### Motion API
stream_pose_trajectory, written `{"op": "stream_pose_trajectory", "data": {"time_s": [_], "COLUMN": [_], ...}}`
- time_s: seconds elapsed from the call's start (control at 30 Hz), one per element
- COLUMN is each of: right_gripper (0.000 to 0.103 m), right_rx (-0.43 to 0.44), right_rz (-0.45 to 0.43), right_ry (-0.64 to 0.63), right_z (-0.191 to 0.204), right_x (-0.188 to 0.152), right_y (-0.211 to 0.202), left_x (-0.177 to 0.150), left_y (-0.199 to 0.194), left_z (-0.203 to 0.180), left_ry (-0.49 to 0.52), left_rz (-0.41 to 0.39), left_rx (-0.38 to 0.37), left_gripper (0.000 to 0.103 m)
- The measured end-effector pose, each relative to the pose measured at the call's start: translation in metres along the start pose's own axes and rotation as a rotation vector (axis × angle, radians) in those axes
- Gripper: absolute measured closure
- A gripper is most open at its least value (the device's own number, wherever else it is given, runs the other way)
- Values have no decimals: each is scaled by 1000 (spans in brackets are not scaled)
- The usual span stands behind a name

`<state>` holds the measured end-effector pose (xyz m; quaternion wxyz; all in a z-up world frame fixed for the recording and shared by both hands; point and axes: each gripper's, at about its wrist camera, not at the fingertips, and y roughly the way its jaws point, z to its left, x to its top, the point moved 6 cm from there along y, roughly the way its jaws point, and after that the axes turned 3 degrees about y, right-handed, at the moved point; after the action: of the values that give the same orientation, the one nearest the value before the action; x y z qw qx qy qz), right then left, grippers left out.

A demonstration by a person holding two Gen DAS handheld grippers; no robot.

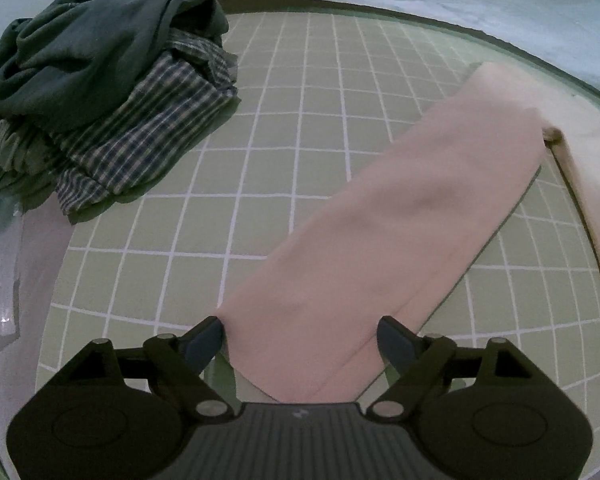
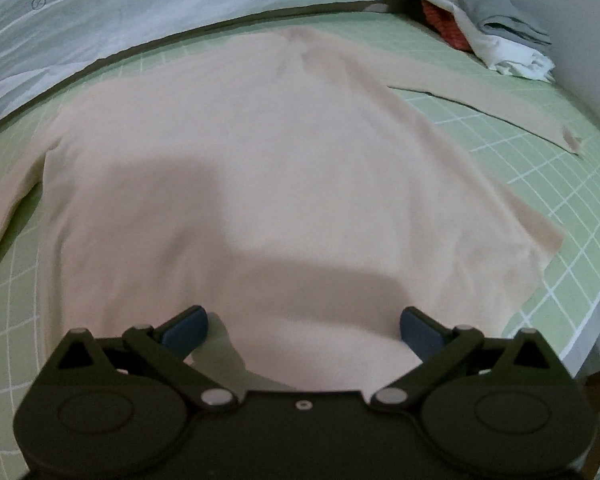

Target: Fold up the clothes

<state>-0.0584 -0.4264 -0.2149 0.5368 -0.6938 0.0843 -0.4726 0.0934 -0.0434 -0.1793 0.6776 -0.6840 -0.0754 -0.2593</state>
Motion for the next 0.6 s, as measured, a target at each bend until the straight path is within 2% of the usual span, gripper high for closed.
{"op": "stream_pose_trajectory", "data": {"time_s": [0.1, 0.2, 0.27, 0.3, 0.37, 0.4, 0.6], "right_gripper": [0, 0, 0, 0, 0, 0, 1], "right_rx": [-2, -2, 1, 7, 19, 24, 59], "right_rz": [-3, -4, -3, -1, 3, 5, 16], "right_ry": [2, 1, -4, -11, -26, -33, -76], "right_z": [0, 0, -2, -4, -7, -9, -21], "right_x": [0, 0, 1, 3, 7, 9, 21], "right_y": [0, 1, 0, 0, -1, -2, -4], "left_x": [0, 0, 0, 1, 2, 3, 16], "left_y": [0, -3, -6, -6, -7, -7, -15], "left_z": [-1, -5, -11, -14, -21, -23, -48], "left_ry": [-6, -11, -8, -10, -24, -36, -126], "left_rz": [-9, -27, -43, -45, -48, -46, -54], "left_rx": [-2, -11, -20, -23, -34, -30, -24], "left_gripper": [19, 34, 55, 60, 85, 91, 93]}}
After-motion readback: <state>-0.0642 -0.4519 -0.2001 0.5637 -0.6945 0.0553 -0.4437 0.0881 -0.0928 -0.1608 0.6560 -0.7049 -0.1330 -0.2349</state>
